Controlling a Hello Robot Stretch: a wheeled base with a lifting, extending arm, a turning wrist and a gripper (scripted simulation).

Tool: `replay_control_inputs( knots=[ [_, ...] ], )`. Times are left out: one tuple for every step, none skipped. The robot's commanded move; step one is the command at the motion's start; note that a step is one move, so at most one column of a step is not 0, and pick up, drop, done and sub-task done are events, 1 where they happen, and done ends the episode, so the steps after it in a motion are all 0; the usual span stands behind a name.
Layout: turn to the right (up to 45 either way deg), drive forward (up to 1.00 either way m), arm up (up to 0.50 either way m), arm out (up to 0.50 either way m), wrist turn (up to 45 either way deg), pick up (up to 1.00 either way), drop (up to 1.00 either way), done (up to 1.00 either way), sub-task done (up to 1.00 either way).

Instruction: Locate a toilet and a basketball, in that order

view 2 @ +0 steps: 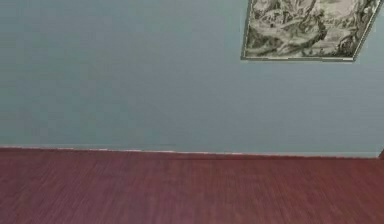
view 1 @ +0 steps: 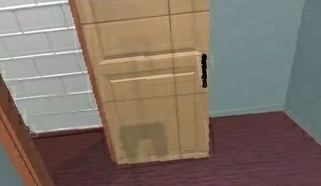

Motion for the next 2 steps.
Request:
replay_control_inputs(
  knots=[
    [6.0,0.00,0.00,0.00,0.0,0.00,0.00,0.00,0.00],
    [0.0,1.00,0.00,0.00,0.0,0.00,0.00,0.00,0.00]
  ],
)
